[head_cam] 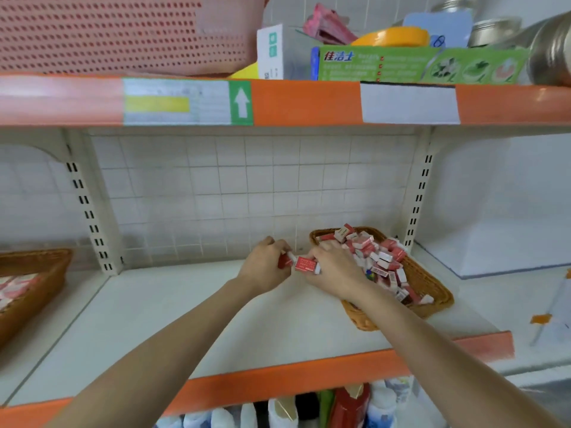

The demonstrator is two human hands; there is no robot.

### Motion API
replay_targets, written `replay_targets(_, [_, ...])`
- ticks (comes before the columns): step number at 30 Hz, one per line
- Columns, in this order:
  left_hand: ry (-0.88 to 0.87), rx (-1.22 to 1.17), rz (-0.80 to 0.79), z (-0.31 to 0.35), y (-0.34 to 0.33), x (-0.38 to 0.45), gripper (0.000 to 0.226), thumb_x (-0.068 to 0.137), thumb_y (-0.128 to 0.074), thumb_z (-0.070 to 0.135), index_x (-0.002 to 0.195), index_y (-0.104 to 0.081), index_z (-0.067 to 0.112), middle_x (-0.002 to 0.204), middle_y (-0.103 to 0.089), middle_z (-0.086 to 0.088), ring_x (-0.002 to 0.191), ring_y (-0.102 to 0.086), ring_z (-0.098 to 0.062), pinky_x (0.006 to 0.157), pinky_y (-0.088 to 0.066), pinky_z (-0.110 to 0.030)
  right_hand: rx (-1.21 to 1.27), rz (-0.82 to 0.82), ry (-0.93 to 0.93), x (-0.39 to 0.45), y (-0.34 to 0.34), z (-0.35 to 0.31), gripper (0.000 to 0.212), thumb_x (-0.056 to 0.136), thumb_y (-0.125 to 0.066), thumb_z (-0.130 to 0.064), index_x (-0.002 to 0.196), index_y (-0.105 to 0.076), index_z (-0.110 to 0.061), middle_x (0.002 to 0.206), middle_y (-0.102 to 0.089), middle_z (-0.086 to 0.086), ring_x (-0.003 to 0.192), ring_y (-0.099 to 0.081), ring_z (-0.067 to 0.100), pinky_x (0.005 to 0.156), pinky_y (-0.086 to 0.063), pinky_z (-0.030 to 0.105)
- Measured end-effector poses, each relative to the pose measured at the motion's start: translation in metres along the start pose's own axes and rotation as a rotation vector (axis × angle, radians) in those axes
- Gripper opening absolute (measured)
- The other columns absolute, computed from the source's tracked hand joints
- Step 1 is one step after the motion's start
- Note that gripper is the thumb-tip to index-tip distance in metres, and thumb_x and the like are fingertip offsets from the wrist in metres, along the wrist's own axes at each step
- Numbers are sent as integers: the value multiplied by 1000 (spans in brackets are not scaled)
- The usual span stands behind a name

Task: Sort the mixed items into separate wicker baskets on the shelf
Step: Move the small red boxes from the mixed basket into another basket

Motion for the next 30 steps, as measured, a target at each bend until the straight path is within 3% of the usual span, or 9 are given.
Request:
replay_targets(6, [68,15,12,-62,47,-47,35,86,-62,15,121,-58,10,110,-52,-8,100,-57,-25,89,-45,-29,32,-26,62,8,-25,-83,39,89,-58,-41,120,-58,-18,117,-54,2,117,-43,22,96,-32,34])
replay_targets(16, [176,60,64,-175,129,-126,35,85,-62,15,120,-59,10,111,-55,-8,103,-56,-23,79,-36,-18,114,-53,134,16,-67,-236,30,92,-54,-43,107,-58,-17,112,-60,0,112,-49,21,90,-35,36])
replay_targets(22, [226,107,94,-231,178,-163,38,85,-62,18,121,-58,11,114,-52,-9,107,-54,-26,88,-40,-26,140,-71,224,30,-83,-315,32,93,-53,-42,112,-58,-17,114,-61,2,111,-50,22,92,-35,35])
replay_targets(30, [346,159,223,-301,236,-192,32,82,-65,20,114,-62,13,104,-52,-5,101,-54,-24,84,-42,-27,176,-86,403,68,-97,-393,25,91,-54,-32,112,-55,-18,115,-58,1,112,-49,21,91,-34,34])
Point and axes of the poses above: each hand's wrist, its own x-axis towards the middle knuckle, its own y-axis out of the back of the hand, z = x × y, the point moved 5 cm from there along x, towards the middle knuckle
